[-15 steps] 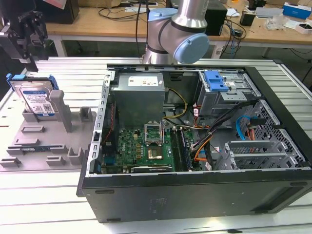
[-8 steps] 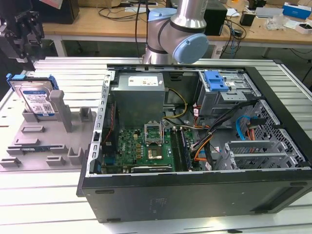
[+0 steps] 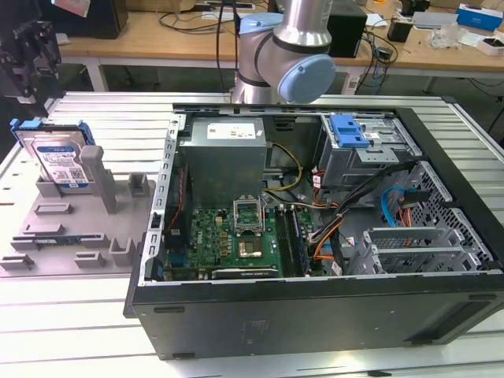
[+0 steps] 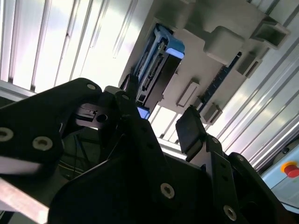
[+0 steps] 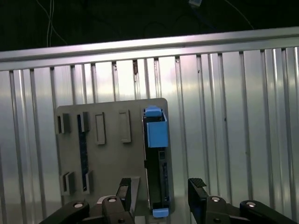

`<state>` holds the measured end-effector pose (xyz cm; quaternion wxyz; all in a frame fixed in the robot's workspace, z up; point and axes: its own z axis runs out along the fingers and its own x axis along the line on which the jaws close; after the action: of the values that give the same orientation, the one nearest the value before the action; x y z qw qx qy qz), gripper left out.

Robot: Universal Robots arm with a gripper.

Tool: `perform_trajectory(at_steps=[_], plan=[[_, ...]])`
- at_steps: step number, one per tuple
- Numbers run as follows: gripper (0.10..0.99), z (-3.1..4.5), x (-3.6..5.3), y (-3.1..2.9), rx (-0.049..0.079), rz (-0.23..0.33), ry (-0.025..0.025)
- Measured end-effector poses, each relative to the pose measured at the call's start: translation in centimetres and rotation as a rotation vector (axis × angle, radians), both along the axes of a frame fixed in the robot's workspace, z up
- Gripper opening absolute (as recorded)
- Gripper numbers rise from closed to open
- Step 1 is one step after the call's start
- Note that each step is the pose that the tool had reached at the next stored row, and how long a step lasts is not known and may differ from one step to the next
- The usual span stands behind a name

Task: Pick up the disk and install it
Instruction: 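Pick up the disk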

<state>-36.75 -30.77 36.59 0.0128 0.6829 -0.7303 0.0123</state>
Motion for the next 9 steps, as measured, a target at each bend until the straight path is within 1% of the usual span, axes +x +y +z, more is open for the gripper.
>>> perform_trajectory(at_steps=[5, 7, 9], plan=[[0.600, -0.28, -0.82, 0.13, 0.000, 0.018, 0.0000], [0.600, -0.45, -1.33, 0.30, 0.000, 0.024, 0.0001], [0.600, -0.56, -1.57, 0.55, 0.000, 0.027, -0.0001]])
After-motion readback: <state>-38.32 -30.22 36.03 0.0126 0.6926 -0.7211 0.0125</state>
